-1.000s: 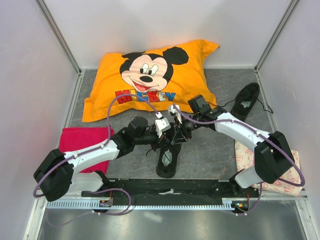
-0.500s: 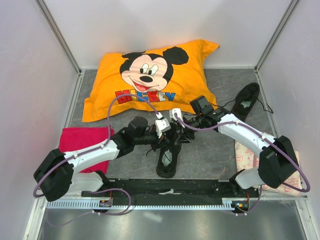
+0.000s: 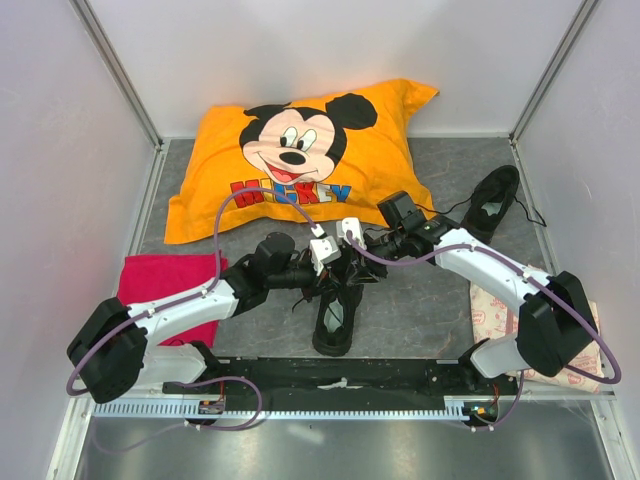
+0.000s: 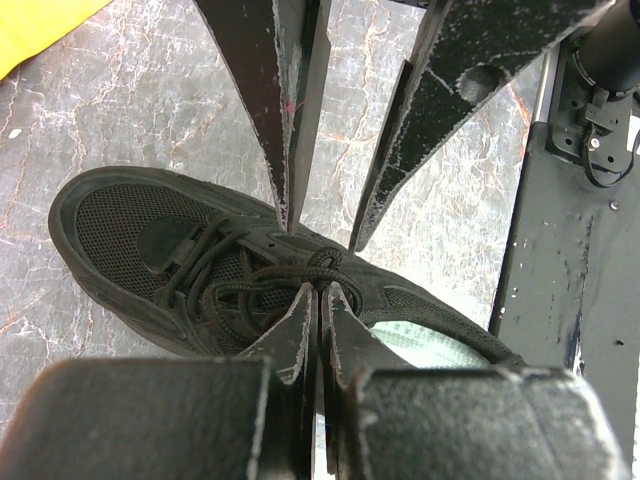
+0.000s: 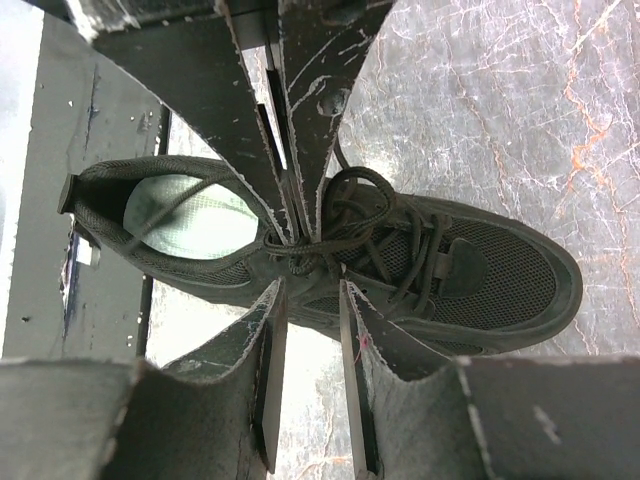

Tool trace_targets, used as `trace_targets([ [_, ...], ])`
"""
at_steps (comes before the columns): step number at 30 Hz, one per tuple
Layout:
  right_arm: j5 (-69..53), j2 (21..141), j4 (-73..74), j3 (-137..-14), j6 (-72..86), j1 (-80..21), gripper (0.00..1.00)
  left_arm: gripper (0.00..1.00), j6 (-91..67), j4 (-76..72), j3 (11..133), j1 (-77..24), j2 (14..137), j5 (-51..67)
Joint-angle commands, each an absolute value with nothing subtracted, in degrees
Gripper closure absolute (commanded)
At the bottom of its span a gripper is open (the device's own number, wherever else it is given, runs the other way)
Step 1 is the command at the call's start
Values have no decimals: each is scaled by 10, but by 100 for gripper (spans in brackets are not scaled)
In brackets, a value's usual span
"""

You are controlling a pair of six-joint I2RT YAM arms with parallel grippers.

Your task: Tie the shoes

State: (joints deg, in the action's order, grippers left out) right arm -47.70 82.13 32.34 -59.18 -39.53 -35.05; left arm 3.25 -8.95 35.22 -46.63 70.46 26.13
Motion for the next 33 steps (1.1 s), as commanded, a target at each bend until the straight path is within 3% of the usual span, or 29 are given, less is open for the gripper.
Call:
trace_targets([
  [1, -501, 804, 287, -603, -393, -373, 65, 99, 46, -113, 356, -469, 704, 279],
  [12, -503, 788, 243, -573, -364, -373, 71, 99, 41, -129, 340, -459, 699, 294],
  [22, -499, 798, 243, -570, -359, -373, 64, 98, 40, -133, 339, -454, 695, 300],
  [33, -490, 796, 243, -564, -352, -359, 65, 98, 43, -141, 325, -450, 682, 305],
])
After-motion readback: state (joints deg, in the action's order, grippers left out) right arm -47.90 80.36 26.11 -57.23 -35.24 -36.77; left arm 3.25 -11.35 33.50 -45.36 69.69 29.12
